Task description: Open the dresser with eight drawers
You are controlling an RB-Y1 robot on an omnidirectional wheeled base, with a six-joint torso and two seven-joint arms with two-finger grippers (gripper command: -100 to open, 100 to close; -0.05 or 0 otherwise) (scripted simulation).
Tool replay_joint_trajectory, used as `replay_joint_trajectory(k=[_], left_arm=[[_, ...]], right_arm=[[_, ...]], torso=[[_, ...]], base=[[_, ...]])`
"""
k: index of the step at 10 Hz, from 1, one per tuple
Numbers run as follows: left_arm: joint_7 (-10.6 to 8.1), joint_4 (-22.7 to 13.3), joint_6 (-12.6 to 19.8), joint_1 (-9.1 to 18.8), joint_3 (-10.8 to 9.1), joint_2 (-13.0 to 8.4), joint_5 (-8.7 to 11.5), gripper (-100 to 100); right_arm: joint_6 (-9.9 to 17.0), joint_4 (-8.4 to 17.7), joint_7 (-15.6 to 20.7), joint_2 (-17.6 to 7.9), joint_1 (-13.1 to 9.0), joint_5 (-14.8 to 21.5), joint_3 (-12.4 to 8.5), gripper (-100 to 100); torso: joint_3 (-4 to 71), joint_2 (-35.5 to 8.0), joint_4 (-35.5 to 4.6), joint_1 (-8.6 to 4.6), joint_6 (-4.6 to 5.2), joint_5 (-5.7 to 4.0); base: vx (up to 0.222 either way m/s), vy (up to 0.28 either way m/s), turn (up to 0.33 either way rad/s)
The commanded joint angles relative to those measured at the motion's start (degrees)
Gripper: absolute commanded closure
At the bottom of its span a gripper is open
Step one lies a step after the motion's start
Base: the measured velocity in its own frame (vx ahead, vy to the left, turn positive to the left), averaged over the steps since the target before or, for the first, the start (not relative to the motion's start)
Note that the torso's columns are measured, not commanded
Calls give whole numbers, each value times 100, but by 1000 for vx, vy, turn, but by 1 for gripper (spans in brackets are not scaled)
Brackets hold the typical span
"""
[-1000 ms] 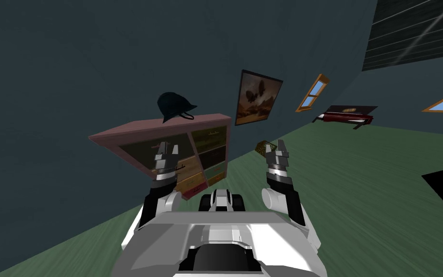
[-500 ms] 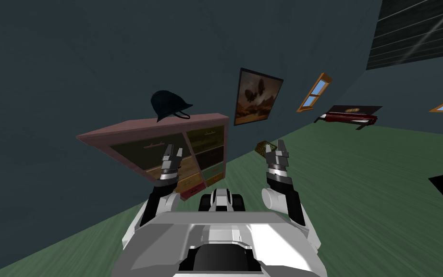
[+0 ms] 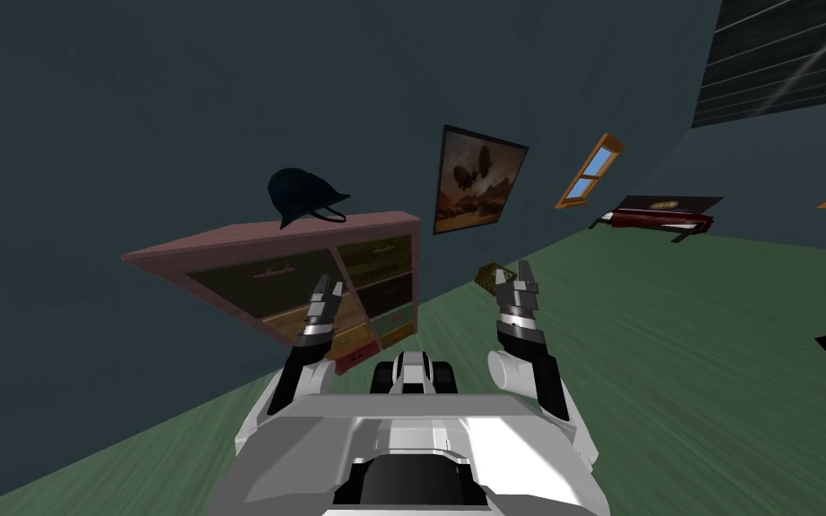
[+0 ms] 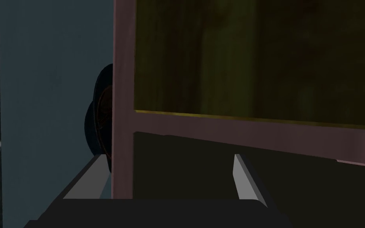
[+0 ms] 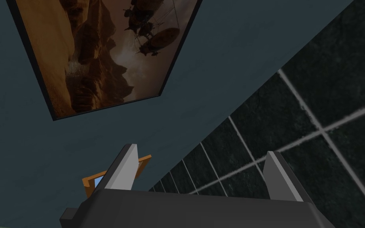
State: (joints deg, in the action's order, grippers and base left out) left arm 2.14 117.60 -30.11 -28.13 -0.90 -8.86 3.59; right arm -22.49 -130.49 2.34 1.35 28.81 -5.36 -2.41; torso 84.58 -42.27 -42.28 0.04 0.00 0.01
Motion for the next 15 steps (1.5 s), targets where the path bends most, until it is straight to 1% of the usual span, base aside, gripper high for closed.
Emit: replay_joint_trajectory(k=[1,8,9,10,11,15], left_arm=[[38,-304,19,81,-10,15,-24,-100],[75,-982,21,228,-90,-54,-43,-100],[86,-1170,21,269,-113,-77,-48,-100],[92,-1268,21,290,-125,-85,-51,-100],[103,-1473,20,334,-150,-92,-56,-100],[130,-1922,15,432,-206,-51,-69,-100]], right_arm=[[0,0,0,0,0,0,0,0],[0,0,0,0,0,0,0,0],[0,0,0,0,0,0,0,0],[0,0,0,0,0,0,0,0],[0,0,0,0,0,0,0,0],[0,0,0,0,0,0,0,0]], torso=[[1,1,1,-3,1,0],[6,10,5,-1,4,2],[6,10,5,0,3,2],[11,21,11,-4,11,4],[14,23,11,-3,8,3],[16,33,16,11,19,12]], base=[[23,-72,21],[22,-65,19],[22,-77,41],[16,-84,20],[29,-95,27],[29,-90,24]])
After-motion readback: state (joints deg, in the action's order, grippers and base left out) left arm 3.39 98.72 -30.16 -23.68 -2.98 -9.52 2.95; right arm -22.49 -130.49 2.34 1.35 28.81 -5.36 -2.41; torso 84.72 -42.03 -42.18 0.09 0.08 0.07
